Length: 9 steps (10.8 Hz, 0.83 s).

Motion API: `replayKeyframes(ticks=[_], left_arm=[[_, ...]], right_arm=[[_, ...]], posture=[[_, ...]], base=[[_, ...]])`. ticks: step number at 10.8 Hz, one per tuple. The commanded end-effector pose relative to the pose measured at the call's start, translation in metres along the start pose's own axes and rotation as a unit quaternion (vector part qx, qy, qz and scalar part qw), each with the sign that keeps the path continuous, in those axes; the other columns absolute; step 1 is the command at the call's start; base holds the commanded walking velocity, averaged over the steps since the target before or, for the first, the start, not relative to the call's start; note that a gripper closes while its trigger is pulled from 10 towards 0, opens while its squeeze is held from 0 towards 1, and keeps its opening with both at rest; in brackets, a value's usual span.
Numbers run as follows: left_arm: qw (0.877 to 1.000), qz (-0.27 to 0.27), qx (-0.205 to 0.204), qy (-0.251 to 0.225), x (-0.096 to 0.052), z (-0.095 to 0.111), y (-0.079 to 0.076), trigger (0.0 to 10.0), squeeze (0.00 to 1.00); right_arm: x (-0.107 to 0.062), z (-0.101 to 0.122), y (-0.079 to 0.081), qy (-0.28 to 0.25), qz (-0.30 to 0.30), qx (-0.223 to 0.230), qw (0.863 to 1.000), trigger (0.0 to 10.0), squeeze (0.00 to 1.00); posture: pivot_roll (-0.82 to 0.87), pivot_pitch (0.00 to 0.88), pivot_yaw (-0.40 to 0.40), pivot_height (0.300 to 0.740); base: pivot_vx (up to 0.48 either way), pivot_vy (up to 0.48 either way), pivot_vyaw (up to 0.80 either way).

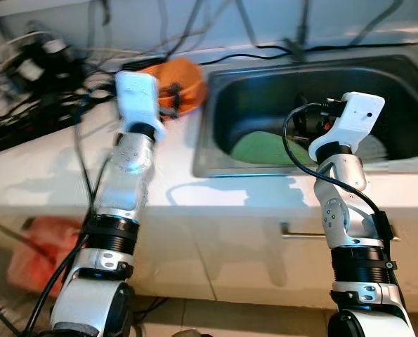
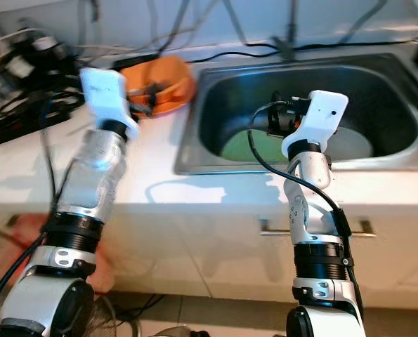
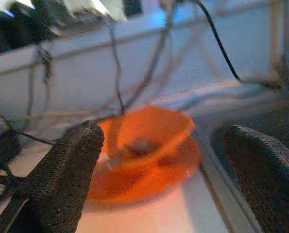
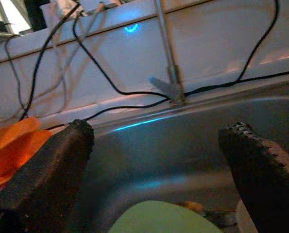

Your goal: Kitchen organization

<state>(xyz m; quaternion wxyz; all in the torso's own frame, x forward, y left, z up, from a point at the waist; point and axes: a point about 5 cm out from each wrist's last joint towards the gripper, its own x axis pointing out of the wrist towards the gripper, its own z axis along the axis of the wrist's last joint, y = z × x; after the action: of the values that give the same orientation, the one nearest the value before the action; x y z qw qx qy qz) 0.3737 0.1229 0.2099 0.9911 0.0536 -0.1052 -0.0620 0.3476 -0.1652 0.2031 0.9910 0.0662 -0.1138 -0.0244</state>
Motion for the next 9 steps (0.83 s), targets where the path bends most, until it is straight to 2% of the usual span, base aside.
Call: replayKeyframes(ticks=[1, 3, 6, 8, 9], left_arm=[[0.999, -0.015, 0.017, 0.043, -0.004, -0.018, 0.000, 10.0, 0.00], [0.996, -0.028, 0.035, 0.073, -0.003, -0.028, 0.004, 10.0, 0.00], [0.996, -0.026, 0.036, 0.074, -0.002, -0.027, 0.010, 10.0, 0.00], [0.995, -0.013, 0.013, 0.098, -0.006, -0.040, 0.013, 10.0, 0.00], [0.992, -0.003, 0.017, 0.123, -0.011, -0.052, 0.021, 10.0, 0.00]], right_arm=[[0.000, 0.003, 0.005, -0.004, 0.007, 0.005, 1.000, 10.0, 0.00], [0.001, 0.002, 0.007, 0.008, 0.015, 0.027, 0.999, 10.0, 0.00], [-0.003, -0.001, 0.009, 0.017, 0.022, 0.033, 0.999, 10.0, 0.00], [-0.005, -0.005, 0.012, 0.027, 0.030, 0.031, 0.999, 10.0, 0.00], [-0.006, -0.008, 0.016, 0.039, 0.045, 0.028, 0.998, 10.0, 0.00]], posture=[[0.06, 0.000, 0.173, 0.740], [0.06, 0.000, 0.173, 0.740], [0.06, 0.000, 0.173, 0.740], [0.07, 0.000, 0.167, 0.740], [0.07, 0.000, 0.161, 0.740]], base=[[0.000, 0.000, 0.00], [0.000, 0.000, 0.00], [0.000, 0.000, 0.00], [0.000, 0.000, 0.00], [0.000, 0.000, 0.00]])
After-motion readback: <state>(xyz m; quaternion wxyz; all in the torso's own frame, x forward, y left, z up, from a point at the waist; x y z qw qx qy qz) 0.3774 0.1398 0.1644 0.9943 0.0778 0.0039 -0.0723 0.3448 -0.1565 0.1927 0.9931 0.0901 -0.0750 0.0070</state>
